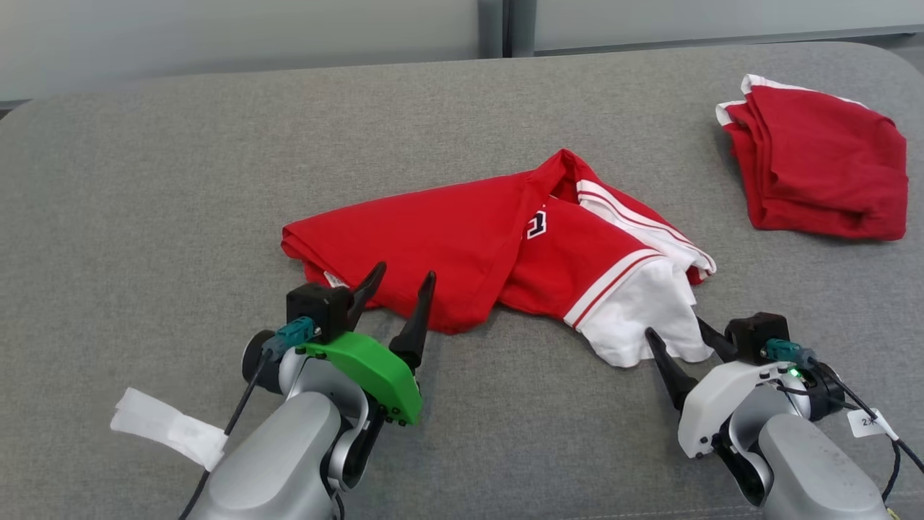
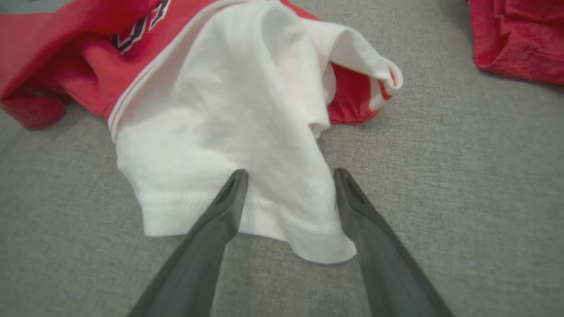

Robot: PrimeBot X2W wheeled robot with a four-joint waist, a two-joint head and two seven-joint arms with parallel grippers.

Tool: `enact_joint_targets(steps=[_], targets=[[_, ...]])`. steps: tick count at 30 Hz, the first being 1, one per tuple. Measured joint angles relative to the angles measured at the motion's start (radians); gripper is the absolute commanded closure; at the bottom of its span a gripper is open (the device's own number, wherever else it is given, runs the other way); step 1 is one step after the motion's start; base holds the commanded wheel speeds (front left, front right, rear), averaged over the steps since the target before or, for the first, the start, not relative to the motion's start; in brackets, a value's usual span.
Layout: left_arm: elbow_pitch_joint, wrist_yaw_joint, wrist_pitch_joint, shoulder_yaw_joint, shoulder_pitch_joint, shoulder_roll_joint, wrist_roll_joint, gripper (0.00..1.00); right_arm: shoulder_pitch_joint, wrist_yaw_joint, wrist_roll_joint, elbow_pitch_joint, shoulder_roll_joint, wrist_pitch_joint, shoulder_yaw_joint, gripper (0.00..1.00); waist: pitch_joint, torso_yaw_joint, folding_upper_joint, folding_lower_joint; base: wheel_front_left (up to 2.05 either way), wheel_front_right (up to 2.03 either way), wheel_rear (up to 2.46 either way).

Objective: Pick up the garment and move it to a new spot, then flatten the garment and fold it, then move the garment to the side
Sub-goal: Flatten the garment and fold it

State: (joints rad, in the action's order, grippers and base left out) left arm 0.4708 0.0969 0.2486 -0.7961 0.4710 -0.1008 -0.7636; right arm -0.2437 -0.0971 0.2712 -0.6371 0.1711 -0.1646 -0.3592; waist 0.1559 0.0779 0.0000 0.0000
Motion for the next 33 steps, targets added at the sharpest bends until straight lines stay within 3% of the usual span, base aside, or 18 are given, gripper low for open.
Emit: enact_joint_targets(steps=[4,5,6,7,8,9,15,20,25,33], targets=[[-0.016,0.0,0.0,0.021,-0.001,-0.002,0.003,0.0,-0.016,-0.007,0.023,-0.034,-0.006,0.017,-0.001,0.0,0.012,0.012,0.0,0.0,0.0,0.0,0.0],[-0.019,0.0,0.0,0.022,-0.001,-0.002,0.006,0.0,-0.019,-0.008,0.027,-0.041,-0.005,0.018,-0.001,0.14,0.016,0.015,0.0,0.0001,0.0,0.0,0.0],[-0.024,0.0,0.0,0.025,-0.003,-0.002,0.011,0.0,-0.024,-0.01,0.029,-0.048,-0.004,0.019,-0.002,0.54,0.02,0.018,0.0,0.0,0.0,0.0,0.0],[-0.026,0.0,0.0,0.033,-0.006,-0.003,0.017,0.0,-0.031,-0.012,0.029,-0.052,-0.004,0.019,-0.005,0.66,0.023,0.021,0.0,0.0001,0.0,0.0,0.0],[-0.029,0.0,0.0,0.044,-0.01,-0.003,0.022,0.0,-0.04,-0.014,0.029,-0.056,-0.005,0.019,-0.006,0.92,0.025,0.024,0.0,0.0001,0.0,0.0,0.0],[-0.031,0.0,0.0,0.055,-0.017,-0.004,0.024,0.0,-0.046,-0.017,0.033,-0.056,-0.005,0.019,-0.007,1.0,0.027,0.025,0.0,0.0001,0.0,0.0,0.0],[-0.053,0.01,0.0,0.147,-0.058,-0.02,0.028,0.0,-0.076,-0.026,0.064,-0.014,-0.029,-0.02,-0.038,1.0,0.026,0.011,0.0,0.0001,0.0,0.0,0.0],[-0.06,0.01,0.0,0.195,-0.103,-0.022,0.029,0.0,-0.163,-0.026,0.087,0.115,-0.038,-0.068,-0.065,1.0,0.019,-0.008,0.0,0.0001,0.0,0.0,0.0],[-0.063,0.01,0.0,0.236,-0.148,-0.011,0.035,0.0,-0.257,-0.026,0.122,0.306,-0.039,-0.081,-0.201,1.0,-0.004,-0.017,0.0,0.0001,0.0,0.0,0.0],[-0.071,0.01,0.0,0.267,-0.196,0.017,0.04,0.0,-0.409,-0.026,0.202,0.455,-0.016,-0.082,-0.287,1.0,-0.047,0.002,0.0,0.0001,0.0,0.0,0.0]])
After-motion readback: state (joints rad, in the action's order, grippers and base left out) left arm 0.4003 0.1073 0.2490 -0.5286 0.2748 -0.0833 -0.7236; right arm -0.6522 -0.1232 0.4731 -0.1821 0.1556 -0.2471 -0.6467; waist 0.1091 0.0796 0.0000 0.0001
